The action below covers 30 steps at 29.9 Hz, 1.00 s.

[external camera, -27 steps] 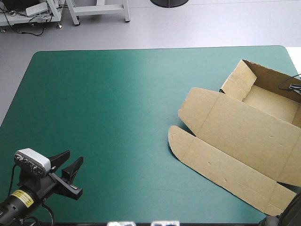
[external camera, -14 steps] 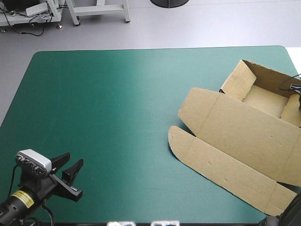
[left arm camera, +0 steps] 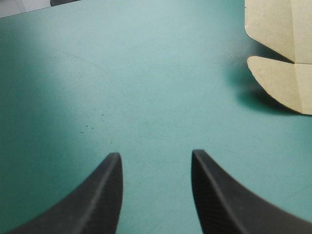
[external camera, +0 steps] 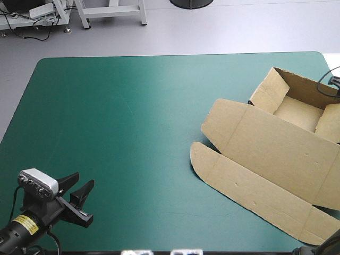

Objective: Fold the box

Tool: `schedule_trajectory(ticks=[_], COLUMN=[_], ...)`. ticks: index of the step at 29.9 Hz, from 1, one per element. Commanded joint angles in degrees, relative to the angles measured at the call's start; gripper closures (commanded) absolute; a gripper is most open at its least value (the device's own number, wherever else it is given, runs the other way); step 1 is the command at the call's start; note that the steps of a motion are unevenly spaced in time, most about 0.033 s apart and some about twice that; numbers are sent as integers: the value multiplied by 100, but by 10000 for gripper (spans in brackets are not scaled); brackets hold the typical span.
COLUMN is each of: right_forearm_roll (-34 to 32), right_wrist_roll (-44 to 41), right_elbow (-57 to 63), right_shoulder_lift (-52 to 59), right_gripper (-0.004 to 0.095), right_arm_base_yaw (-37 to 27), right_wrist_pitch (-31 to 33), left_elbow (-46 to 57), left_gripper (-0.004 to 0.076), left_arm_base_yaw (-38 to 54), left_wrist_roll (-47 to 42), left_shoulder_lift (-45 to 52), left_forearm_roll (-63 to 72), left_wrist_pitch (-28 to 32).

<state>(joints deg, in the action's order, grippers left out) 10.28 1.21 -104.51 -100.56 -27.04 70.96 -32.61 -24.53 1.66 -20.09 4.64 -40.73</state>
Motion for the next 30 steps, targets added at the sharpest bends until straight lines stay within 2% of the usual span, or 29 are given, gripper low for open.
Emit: schedule_trajectory(ticks=[1,4,8,11,13,15,16,18,21,25,28,30], right_forearm_roll=[1132,1651,1424,1100,955,863,813,617,-47,-916,-952,-952], right_wrist_roll=[437,783,930,917,902,902,874,862,739,209,192,192], right_elbow=[-145,-145,-145,-134,-97,10,95,351,973,2222,3366,4045], right_shoulder_lift=[723,1059,1418,1691,1889,2088,2201,2421,2853,3498,4038,4388], right_gripper=[351,351,399,541,700,899,924,912,913,912,912,912], right_arm_base_yaw=[78,511,1640,2714,3409,3992,4294,4793,5527,6343,6657,6766], right_wrist_pitch=[69,69,69,69,69,69,58,22,-309,-1323,-2332,-2849], left_elbow=[-155,-155,-155,-155,-155,-155,-155,-155,-147,-109,-41,30], left_gripper=[406,406,406,406,406,406,406,406,406,406,427,479], left_arm_base_yaw=[-31,-31,-31,-31,-31,-31,-31,-31,-31,-31,-31,-31], left_wrist_roll=[-52,-42,-30,-30,-30,-30,-30,-30,146,157,157,222], left_shoulder_lift=[-47,-47,-47,-47,-47,-47,-47,-47,-47,-47,-43,-33], left_forearm_roll=[60,60,60,60,85,100,100,100,152,201,407,550], left_wrist_pitch=[430,494,617,632,632,632,632,632,677,932,1105,1170])
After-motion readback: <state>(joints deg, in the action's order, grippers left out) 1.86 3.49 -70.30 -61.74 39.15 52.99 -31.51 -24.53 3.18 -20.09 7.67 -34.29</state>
